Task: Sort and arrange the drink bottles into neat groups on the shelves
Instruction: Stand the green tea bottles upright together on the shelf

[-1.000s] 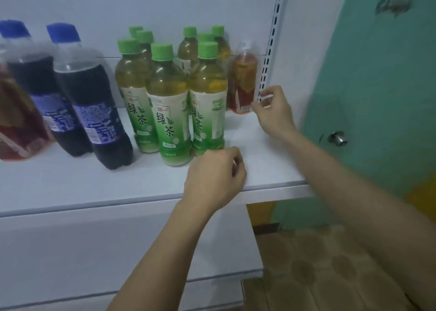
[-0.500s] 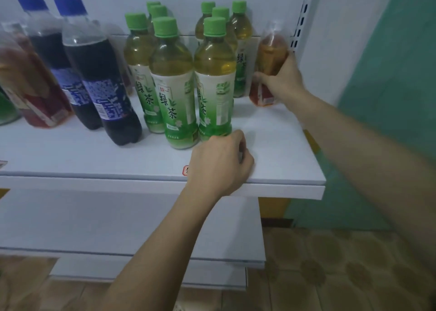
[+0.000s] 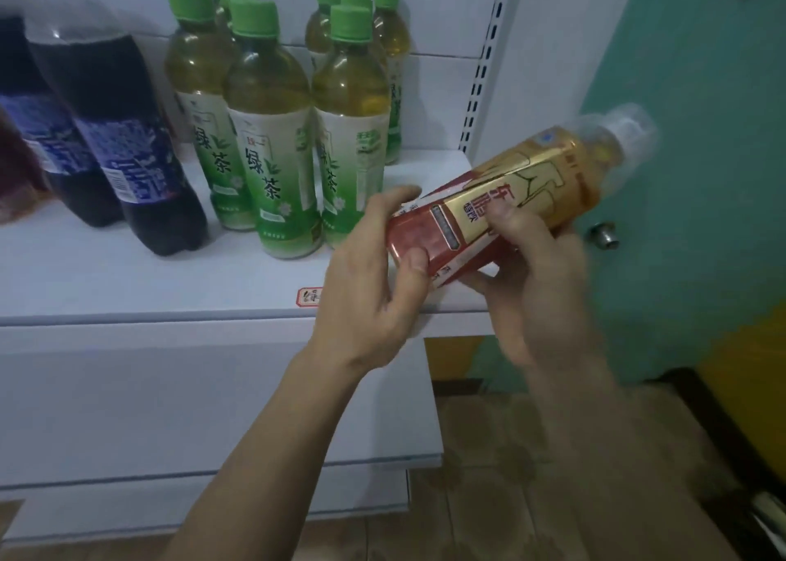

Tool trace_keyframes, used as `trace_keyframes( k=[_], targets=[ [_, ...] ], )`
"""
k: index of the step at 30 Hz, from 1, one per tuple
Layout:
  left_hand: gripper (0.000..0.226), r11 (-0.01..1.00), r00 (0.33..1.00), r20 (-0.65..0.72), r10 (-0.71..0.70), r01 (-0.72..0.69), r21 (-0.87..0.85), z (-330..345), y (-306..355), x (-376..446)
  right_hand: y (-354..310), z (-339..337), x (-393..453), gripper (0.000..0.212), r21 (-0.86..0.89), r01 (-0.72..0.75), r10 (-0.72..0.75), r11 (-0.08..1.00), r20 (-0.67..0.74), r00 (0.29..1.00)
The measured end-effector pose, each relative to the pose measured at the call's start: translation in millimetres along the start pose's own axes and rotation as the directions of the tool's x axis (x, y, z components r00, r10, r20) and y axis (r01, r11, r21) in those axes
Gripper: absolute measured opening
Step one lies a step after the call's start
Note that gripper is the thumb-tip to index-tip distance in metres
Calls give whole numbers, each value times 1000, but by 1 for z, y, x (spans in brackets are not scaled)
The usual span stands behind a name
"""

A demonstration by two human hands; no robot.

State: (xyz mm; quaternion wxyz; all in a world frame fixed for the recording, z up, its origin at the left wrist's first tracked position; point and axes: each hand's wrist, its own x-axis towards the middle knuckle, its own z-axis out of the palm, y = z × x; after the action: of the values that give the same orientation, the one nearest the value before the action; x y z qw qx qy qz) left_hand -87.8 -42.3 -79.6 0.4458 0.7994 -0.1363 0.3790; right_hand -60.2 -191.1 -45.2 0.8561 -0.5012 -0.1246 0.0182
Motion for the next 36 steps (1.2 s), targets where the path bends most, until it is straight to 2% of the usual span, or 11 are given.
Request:
trace_keyframes(
  k=[2, 5, 10, 13, 16, 20, 23, 26, 29, 32, 36],
  targets=[
    [47, 967, 995, -94, -32, 7, -255, -8, 9, -6, 9, 22, -20, 62, 60, 6, -6, 998, 7, 1000],
    [43, 907, 990, -120, -74, 17, -421, -37, 9, -16, 19, 51, -35, 63, 74, 33, -35, 997, 34, 999],
    [42, 882, 988, -92, -128, 71, -466, -127, -8, -21, 39, 115, -41, 78, -20, 26, -23, 999, 125, 992],
    [42, 898, 972, -167, -164, 77, -433, -186, -23, -26, 61, 161, -48, 56, -42, 56, -48, 998, 173, 984],
    [44, 904, 945, -245, -217, 99, -416, -243, -36, -33, 84, 210, -59, 51, -26, 65, -57, 998, 253, 966],
    [47, 934, 934, -259, -244, 155, -323, -318, -63, -50, 112, 272, -63, 61, 9, 104, -102, 995, 289, 952],
    [45, 951, 962, -124, -244, 212, -227, -371, -86, -63, 132, 319, -55, 56, -19, 159, -150, 987, 252, 956],
    [54, 953, 952, -30, -304, 303, -15, -417, -108, -64, 150, 367, -39, 59, -108, 280, -232, 954, 326, 916],
    [57, 910, 928, -67, -366, 372, 180, -447, -133, -54, 168, 412, -19, 62, -304, 435, -281, 847, 439, 853],
    [59, 840, 902, -97, -420, 427, 334, -465, -155, -42, 184, 448, -1, 69, -533, 491, -248, 689, 463, 851],
    [58, 807, 894, -120, -433, 443, 390, -467, -177, -32, 201, 467, 12, 71, -659, 536, -301, 528, 445, 843]
  ],
)
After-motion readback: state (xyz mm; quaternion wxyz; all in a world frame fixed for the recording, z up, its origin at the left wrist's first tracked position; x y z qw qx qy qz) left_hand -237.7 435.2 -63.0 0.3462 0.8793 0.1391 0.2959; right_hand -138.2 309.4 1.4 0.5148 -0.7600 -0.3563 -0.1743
